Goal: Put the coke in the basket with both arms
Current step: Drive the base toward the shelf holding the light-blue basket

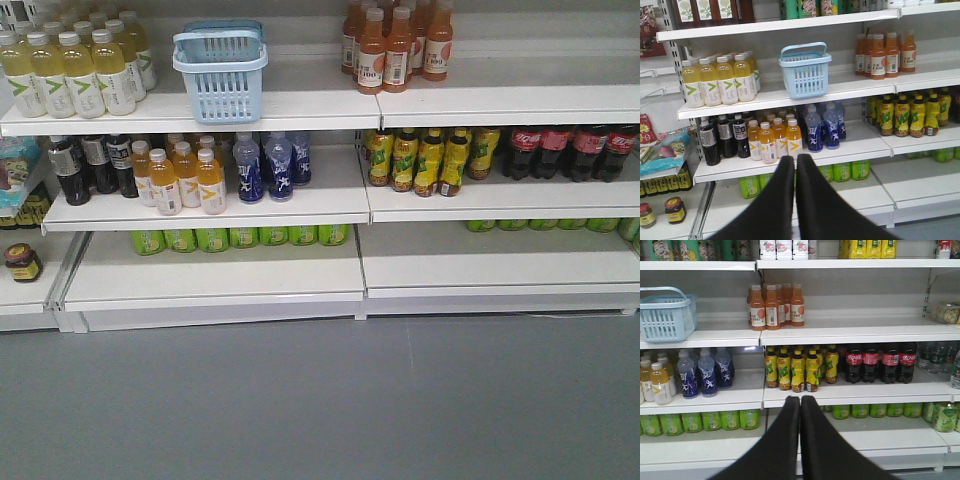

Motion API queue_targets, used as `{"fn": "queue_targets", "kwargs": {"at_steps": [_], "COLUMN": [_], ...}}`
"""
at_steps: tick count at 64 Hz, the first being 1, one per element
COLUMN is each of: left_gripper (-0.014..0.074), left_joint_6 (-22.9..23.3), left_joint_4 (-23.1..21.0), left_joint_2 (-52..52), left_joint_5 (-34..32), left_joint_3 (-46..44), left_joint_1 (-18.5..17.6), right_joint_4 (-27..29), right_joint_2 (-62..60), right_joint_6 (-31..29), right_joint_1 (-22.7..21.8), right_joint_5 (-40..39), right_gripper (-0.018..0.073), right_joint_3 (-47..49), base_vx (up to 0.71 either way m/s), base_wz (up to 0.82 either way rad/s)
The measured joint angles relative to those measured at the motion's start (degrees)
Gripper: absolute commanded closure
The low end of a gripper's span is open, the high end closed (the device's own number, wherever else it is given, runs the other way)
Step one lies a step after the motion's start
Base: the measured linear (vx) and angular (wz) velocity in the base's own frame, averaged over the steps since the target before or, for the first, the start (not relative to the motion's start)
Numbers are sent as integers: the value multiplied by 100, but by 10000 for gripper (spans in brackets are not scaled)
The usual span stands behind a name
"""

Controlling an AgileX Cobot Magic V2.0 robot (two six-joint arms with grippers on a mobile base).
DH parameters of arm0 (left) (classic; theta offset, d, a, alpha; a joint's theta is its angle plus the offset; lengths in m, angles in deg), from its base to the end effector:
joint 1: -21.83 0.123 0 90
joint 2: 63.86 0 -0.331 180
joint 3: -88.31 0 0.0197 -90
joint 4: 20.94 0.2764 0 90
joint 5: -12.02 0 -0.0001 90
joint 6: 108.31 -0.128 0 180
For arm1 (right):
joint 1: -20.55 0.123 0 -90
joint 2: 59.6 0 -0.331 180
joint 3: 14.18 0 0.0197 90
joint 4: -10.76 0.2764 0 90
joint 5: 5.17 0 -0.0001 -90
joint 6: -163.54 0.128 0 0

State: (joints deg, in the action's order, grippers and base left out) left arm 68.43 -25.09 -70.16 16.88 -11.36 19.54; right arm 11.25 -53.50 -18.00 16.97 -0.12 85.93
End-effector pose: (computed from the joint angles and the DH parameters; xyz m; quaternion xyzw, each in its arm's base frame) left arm 0.0736 -0.0037 0.1918 0.0110 0.7161 -0.0215 0.6976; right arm 0.0731 -0.0045 0.1947 0.0155 0.7133 -0.0280 0.7001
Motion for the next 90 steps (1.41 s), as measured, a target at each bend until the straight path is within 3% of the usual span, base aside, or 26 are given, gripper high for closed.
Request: {"fn": "queue_targets", "kwargs": {"at_steps": [90], "left_gripper": [602], "left_joint_6": [0], "left_joint_4": [0], "left_joint_2": [0], "left_joint_5": [0], "left_joint_3": [0], "left_joint_1": [0], "right_joint_4": [0], "right_joint_2": [0], "right_joint_6": [0], "right_joint_1": [0], "right_joint_5": [0], "right_gripper": [569], "right_joint_3": [0], "base_vx": [12], "base_wz": [3]}}
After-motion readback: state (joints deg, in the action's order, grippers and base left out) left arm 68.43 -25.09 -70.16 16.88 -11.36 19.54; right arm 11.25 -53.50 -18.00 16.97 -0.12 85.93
